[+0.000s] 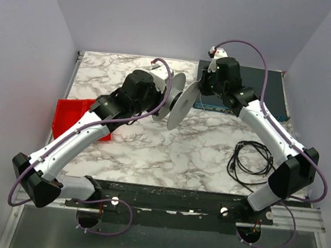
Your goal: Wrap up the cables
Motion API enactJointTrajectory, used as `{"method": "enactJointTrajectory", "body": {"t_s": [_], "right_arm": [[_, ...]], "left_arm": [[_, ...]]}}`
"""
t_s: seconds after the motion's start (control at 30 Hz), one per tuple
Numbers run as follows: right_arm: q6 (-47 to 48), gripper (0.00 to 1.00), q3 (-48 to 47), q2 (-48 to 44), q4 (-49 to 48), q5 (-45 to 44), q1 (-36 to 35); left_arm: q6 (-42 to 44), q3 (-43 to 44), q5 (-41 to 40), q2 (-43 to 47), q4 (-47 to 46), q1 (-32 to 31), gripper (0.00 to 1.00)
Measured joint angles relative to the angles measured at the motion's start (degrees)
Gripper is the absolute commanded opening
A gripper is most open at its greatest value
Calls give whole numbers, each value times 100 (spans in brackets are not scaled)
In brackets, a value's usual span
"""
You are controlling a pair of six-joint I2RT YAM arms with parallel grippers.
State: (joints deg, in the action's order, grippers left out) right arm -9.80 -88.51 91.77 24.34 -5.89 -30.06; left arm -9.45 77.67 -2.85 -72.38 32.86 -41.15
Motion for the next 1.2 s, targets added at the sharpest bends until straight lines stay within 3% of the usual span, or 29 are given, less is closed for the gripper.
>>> {"method": "enactJointTrajectory", "body": {"t_s": [0.3,0.53,1.2], "right_arm": [[-343,23,776,-238,-723,914,402],[-673,24,1558,-341,-1515,1491,654],[-2052,23,3375,-428,-3976,3132,656]], "left_arm": [[-151,57,765,118,22,376,0],[-404,402,1237,186,251,417,0],[-1423,1106,920,208,326,433,0]]}}
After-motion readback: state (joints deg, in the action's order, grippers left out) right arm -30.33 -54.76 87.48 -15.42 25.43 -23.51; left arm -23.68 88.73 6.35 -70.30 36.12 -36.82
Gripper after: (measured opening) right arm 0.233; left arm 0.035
